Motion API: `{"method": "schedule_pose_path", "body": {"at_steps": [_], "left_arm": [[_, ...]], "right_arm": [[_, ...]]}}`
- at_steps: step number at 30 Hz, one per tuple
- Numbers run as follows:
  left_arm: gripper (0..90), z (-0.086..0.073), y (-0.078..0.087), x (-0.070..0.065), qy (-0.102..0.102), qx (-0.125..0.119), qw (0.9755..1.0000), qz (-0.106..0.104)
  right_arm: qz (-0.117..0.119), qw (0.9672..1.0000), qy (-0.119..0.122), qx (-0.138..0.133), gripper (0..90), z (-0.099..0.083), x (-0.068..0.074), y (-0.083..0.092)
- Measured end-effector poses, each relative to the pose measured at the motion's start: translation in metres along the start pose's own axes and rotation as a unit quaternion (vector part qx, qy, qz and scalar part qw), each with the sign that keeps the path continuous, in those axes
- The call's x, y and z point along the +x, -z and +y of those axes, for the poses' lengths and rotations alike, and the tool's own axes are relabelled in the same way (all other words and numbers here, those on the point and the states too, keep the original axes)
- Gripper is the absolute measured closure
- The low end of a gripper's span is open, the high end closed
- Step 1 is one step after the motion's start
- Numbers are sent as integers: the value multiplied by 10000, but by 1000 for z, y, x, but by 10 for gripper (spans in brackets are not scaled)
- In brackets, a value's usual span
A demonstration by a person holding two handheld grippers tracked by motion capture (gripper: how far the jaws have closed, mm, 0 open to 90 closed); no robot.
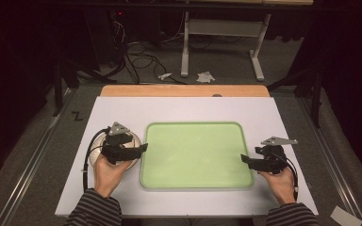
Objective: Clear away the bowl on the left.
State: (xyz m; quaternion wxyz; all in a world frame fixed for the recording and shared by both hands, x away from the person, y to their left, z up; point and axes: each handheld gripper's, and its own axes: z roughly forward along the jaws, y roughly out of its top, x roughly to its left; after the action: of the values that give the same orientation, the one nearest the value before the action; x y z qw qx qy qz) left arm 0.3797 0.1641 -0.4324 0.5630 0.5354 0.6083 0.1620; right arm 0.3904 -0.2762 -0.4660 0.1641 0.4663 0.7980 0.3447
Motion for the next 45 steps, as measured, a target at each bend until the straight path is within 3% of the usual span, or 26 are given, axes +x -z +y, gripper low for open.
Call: {"method": "schedule_pose_path", "body": {"at_steps": [5,10,14,19,24,31,34,38,45], "left_arm": [[331,6,1,12,48,-67,9997,251],[346,14,3,23,363,-160,9986,347],[350,16,2,30,395,-196,9978,485],[353,21,2,45,509,-249,9953,786],[338,21,-2,49,339,-195,9937,1046],[333,25,1,57,411,-247,9922,1153],[335,28,0,68,412,-265,9897,1342],[339,31,1,76,553,-312,9874,1448],[349,32,-1,92,582,-240,9837,1687]], "right_arm": [[13,10000,-22,46,313,0,-1,0],[105,9998,-195,24,316,-1,-4,-2],[96,9996,-265,44,317,-2,-7,-1],[90,9995,-294,-8,319,-2,-7,0],[90,9995,-302,16,320,-2,-9,-1],[142,9997,-198,6,325,-2,-6,0],[137,9997,-215,14,325,-2,-6,-1],[132,9997,-190,25,327,-2,-5,0],[153,9997,-176,28,329,-2,-6,0]]}}
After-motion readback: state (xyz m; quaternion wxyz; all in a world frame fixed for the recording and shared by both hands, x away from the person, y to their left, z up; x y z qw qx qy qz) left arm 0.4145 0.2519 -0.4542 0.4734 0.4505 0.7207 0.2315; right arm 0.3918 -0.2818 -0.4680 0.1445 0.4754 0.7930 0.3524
